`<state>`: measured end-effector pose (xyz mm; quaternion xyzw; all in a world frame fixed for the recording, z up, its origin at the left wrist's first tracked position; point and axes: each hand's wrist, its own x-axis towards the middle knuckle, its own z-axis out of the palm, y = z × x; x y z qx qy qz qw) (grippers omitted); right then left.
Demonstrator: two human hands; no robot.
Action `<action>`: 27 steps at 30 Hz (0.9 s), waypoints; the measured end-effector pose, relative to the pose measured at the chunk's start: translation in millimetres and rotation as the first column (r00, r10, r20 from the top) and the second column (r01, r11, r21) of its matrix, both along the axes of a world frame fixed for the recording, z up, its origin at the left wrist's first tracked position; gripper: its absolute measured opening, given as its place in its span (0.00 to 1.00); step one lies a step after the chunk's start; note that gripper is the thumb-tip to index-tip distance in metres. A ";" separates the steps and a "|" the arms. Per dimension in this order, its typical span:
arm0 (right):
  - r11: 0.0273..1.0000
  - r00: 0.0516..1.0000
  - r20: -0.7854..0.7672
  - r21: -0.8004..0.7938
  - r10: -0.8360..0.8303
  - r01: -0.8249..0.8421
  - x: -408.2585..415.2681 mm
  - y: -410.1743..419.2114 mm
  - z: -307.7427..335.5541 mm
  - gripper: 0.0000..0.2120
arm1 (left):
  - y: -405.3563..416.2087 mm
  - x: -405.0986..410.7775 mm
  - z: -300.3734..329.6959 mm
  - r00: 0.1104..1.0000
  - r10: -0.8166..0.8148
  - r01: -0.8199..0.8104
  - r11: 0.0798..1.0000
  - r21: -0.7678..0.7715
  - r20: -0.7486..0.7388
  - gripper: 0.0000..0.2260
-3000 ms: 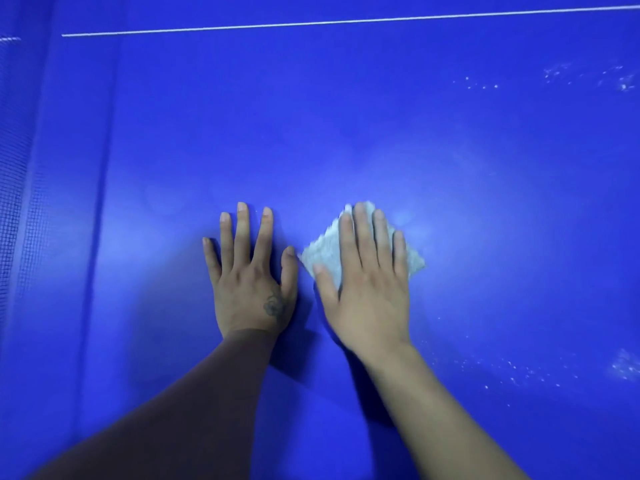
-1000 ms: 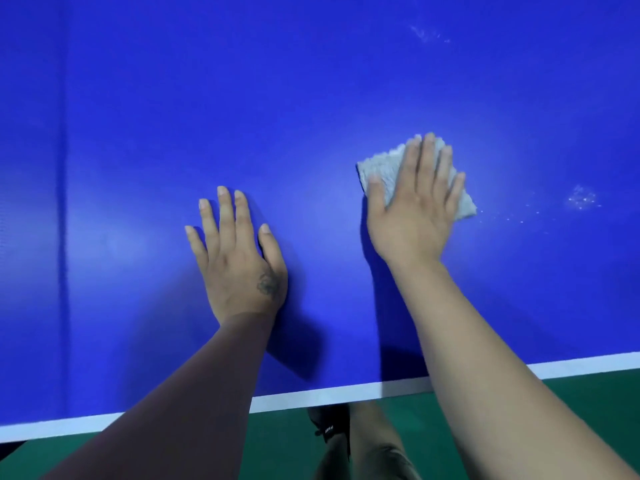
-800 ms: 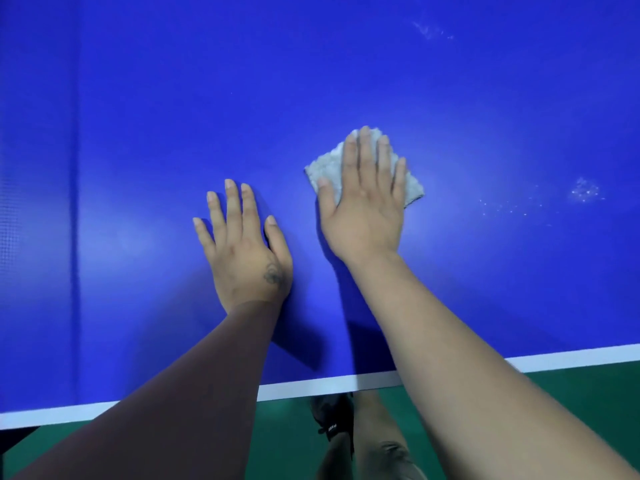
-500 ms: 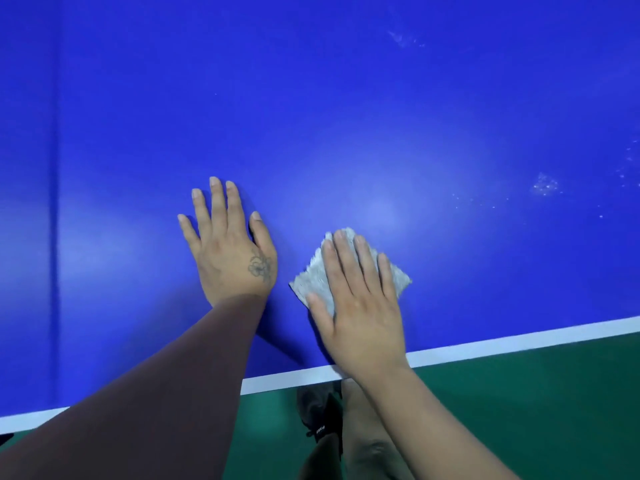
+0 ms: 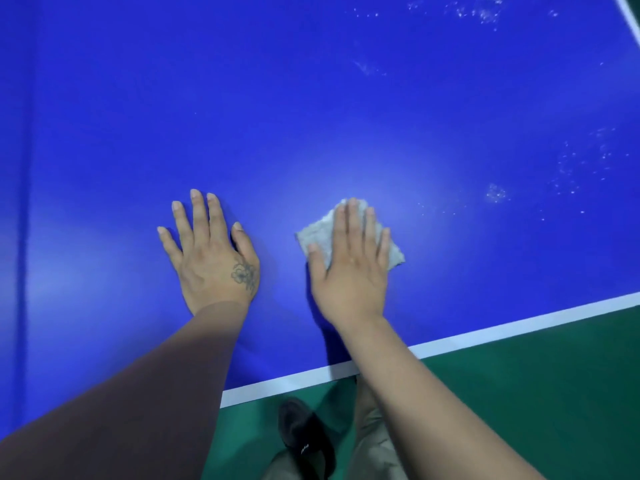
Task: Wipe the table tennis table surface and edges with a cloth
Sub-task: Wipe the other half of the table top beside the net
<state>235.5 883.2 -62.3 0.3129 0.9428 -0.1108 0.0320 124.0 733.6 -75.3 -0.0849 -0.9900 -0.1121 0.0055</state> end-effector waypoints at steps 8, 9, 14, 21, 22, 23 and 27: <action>0.976 0.976 -0.053 -0.043 0.210 -0.212 76.4 -38.3 1.4 0.34 | -0.1 2.2 2.7 1.000 -0.003 0.003 1.000 0.018 -0.005 0.27; 0.972 0.972 -0.050 -0.047 0.229 -0.232 88.5 -32.3 1.9 0.34 | -0.3 3.1 4.3 1.000 -0.004 0.004 1.000 0.023 -0.007 0.27; 0.993 0.993 0.005 0.006 0.120 -0.120 136.2 22.8 3.2 0.35 | 7.5 0.7 11.2 0.999 0.034 -0.034 0.999 0.005 0.041 0.26; 0.981 0.981 0.047 0.037 -0.191 0.189 78.5 116.5 -4.0 0.37 | 65.2 -8.5 25.4 0.994 -0.107 0.102 0.985 0.139 0.027 0.31; 0.979 0.978 0.048 0.028 -0.202 0.201 62.5 116.4 -3.9 0.37 | 75.5 -14.3 24.4 0.990 -0.142 0.139 0.980 0.142 0.010 0.31; 0.981 0.980 0.042 0.025 -0.195 0.195 48.5 111.9 -3.1 0.37 | 87.6 -21.9 23.4 0.985 -0.170 0.168 0.975 0.142 -0.003 0.30; 0.999 0.999 -0.010 -0.003 0.036 -0.036 39.5 73.4 4.1 0.37 | 154.0 -50.8 18.0 0.970 -0.242 0.244 0.966 0.083 -0.029 0.29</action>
